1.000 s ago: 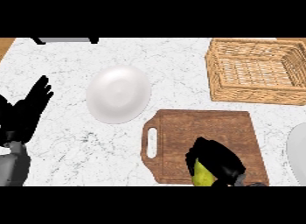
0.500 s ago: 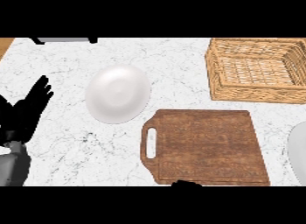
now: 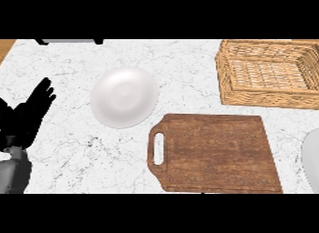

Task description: Pick the pear from the cutting board and place it in the basket

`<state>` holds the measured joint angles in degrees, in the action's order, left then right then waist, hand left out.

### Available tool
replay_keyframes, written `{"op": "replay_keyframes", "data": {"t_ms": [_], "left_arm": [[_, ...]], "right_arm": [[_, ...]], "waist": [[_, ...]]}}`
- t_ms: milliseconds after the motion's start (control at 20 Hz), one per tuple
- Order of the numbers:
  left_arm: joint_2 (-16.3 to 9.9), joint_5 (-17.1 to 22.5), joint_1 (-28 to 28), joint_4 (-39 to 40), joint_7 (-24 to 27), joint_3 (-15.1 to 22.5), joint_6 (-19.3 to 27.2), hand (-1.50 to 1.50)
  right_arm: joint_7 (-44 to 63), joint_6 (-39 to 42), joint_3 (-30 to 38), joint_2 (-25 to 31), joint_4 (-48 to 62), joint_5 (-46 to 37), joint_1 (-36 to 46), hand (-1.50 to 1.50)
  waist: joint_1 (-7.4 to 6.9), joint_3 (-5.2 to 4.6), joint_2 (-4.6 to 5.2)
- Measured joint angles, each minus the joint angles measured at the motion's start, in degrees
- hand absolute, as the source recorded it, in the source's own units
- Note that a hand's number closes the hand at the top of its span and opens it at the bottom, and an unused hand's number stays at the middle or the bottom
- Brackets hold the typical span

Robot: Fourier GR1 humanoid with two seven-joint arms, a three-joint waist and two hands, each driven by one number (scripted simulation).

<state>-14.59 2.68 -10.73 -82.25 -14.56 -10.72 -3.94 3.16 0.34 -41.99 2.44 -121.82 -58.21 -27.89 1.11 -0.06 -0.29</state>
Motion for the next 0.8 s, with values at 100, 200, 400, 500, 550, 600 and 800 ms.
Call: {"op": "replay_keyframes", "data": {"t_ms": [100, 200, 400, 500, 550, 600, 800], "left_arm": [[0.1, -0.2, -0.3, 0.2, 0.2, 0.1, 0.1, 0.0], [0.0, 0.0, -0.5, 0.2, 0.1, 0.1, -0.3, 0.0], [0.1, -0.1, -0.5, -0.1, -0.1, 0.5, -0.5, 0.0], [1.0, -0.6, -0.5, -0.4, 0.0, 1.2, 0.1, 0.0], [1.3, -0.9, -0.8, -0.4, -0.2, 1.5, 0.4, 0.0], [1.3, -0.9, -0.7, 0.3, 0.7, 1.4, 0.2, 0.0], [1.3, -0.9, -0.3, 0.4, 1.2, 1.4, 0.0, 0.0]], "right_arm": [[4.5, 1.3, -1.0, -1.0, -6.3, -0.5, 0.7, 1.5], [10.1, 2.5, -2.2, -1.6, -11.2, -1.2, 3.1, 1.5], [20.2, 4.5, -1.6, -2.5, -12.9, -1.7, 11.5, 1.5], [25.0, 4.6, -0.3, -2.5, -13.1, -1.8, 16.8, 1.5], [27.4, 4.8, 0.8, -2.5, -13.0, -1.8, 20.0, 1.5], [30.3, 4.8, 1.3, -2.5, -12.9, -1.8, 23.3, 1.5], [38.4, 6.4, 9.1, -2.4, -11.9, -0.8, 36.1, 1.5]], "waist": [[-0.16, -0.03, 0.07], [-0.5, -0.04, 0.15], [-1.15, -0.06, 0.32], [-1.39, -0.07, 0.39], [-1.52, -0.07, 0.45], [-1.63, -0.08, 0.5], [-2.05, -0.07, 0.57]]}}
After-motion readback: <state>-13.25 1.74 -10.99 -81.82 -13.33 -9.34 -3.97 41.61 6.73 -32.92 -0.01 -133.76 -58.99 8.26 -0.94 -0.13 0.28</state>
